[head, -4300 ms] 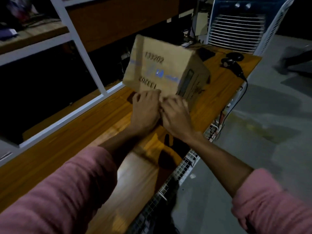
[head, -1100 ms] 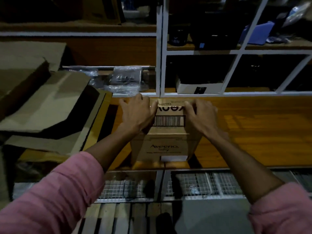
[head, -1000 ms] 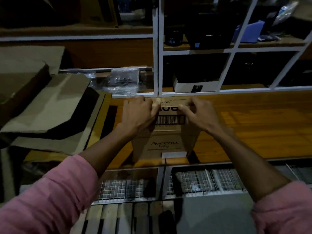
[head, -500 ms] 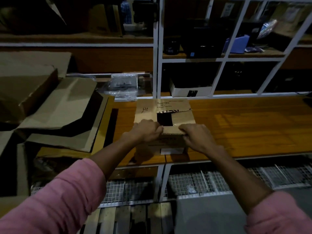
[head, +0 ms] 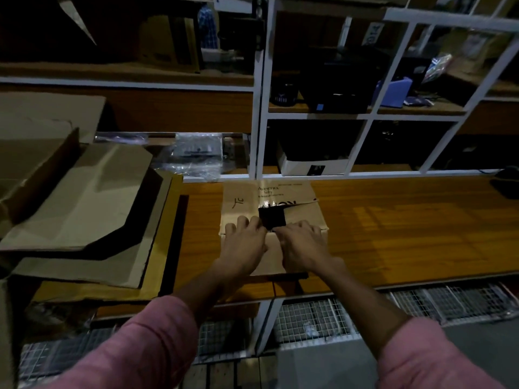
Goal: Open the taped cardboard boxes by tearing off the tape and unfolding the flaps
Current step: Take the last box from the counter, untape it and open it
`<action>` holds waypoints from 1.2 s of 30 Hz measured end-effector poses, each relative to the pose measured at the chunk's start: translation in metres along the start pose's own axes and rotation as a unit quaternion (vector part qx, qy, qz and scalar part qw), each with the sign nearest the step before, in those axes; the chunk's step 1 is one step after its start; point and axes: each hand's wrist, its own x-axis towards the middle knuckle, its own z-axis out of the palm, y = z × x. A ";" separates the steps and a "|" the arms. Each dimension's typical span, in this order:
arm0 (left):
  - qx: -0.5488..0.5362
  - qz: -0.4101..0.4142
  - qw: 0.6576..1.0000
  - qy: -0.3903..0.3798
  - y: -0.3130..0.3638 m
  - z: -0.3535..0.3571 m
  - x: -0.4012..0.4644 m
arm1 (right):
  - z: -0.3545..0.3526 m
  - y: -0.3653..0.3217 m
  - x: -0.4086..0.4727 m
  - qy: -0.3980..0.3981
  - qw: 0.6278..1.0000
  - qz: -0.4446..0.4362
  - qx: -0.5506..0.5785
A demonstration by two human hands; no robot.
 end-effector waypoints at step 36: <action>0.111 0.196 0.973 0.054 -0.033 -0.003 0.025 | 0.015 0.017 0.020 0.023 0.999 0.008 0.042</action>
